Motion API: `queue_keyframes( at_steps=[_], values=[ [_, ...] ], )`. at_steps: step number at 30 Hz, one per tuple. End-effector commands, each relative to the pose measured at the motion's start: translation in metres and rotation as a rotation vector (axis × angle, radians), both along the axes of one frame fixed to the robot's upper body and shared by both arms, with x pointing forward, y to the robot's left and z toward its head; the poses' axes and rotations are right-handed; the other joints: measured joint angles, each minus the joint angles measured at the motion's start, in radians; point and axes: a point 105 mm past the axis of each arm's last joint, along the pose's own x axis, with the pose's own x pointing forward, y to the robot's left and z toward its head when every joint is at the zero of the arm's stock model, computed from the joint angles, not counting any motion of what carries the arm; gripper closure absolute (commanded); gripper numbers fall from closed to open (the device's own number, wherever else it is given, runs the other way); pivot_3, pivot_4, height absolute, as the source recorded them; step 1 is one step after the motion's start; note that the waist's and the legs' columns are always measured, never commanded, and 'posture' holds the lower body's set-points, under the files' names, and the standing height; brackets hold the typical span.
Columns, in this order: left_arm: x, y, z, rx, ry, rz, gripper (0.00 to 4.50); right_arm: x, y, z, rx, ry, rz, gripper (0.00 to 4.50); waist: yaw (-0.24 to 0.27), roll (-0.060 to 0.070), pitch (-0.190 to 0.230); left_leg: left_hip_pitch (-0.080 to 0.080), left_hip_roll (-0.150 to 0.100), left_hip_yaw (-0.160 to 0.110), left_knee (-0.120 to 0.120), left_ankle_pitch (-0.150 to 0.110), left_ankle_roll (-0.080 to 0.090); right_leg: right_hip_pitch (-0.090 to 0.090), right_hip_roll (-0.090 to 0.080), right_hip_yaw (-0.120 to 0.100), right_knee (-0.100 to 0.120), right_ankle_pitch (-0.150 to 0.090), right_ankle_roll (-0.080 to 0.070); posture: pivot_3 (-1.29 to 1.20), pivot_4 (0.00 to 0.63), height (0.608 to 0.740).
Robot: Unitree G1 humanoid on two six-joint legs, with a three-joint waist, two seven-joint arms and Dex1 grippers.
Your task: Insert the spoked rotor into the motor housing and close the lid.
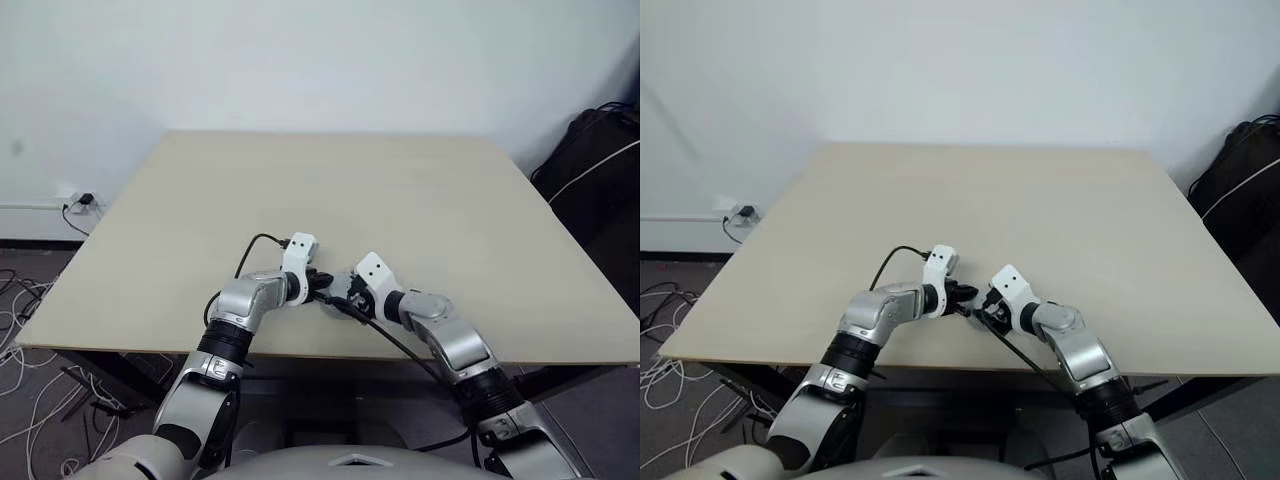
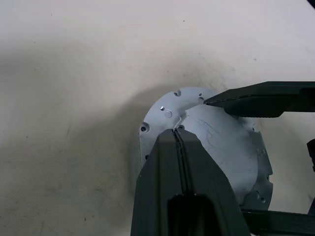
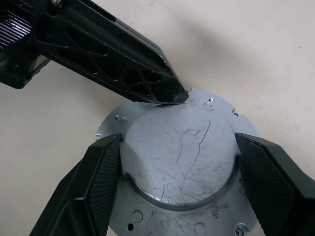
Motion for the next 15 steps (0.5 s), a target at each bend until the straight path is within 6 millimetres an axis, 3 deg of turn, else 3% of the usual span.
queue_keyframes(
  at_steps=[1, 8, 12, 15],
  values=[
    [-0.019, 0.001, -0.026, 0.073, 0.114, -0.037, 4.5, -0.006, -0.012, -0.016, -0.061, 0.063, -0.033, 1.23, 0.0, 0.0, -0.001, 0.0, 0.0, 0.0, 0.0, 0.0, 0.0, 0.0, 0.0, 0.0, 0.0, 0.0, 0.0, 0.0, 0.0, 0.74],
    [-0.025, -0.006, -0.028, 0.063, 0.137, -0.061, 4.5, -0.007, -0.012, -0.014, -0.044, 0.062, -0.034, 1.23, 0.008, -0.001, -0.004, 0.0, 0.0, 0.0, -0.001, 0.0, 0.0, 0.0, 0.0, 0.0, 0.0, 0.0, 0.0, 0.0, 0.0, 0.74],
    [-0.027, -0.009, -0.028, 0.061, 0.138, -0.069, 4.5, -0.008, -0.016, -0.011, -0.029, 0.058, -0.059, 0.02, 0.01, -0.001, -0.004, 0.0, 0.0, 0.0, -0.001, 0.0, 0.0, 0.0, 0.0, 0.0, -0.001, -0.001, 0.0, 0.0, 0.0, 0.74],
    [-0.027, -0.01, -0.027, 0.059, 0.136, -0.073, 4.5, -0.009, -0.024, -0.009, -0.035, 0.049, -0.093, 0.02, 0.013, -0.001, -0.004, 0.0, 0.0, 0.0, -0.001, 0.0, 0.001, 0.0, 0.0, 0.0, -0.001, -0.001, 0.001, 0.0, 0.0, 0.74]
  ],
)
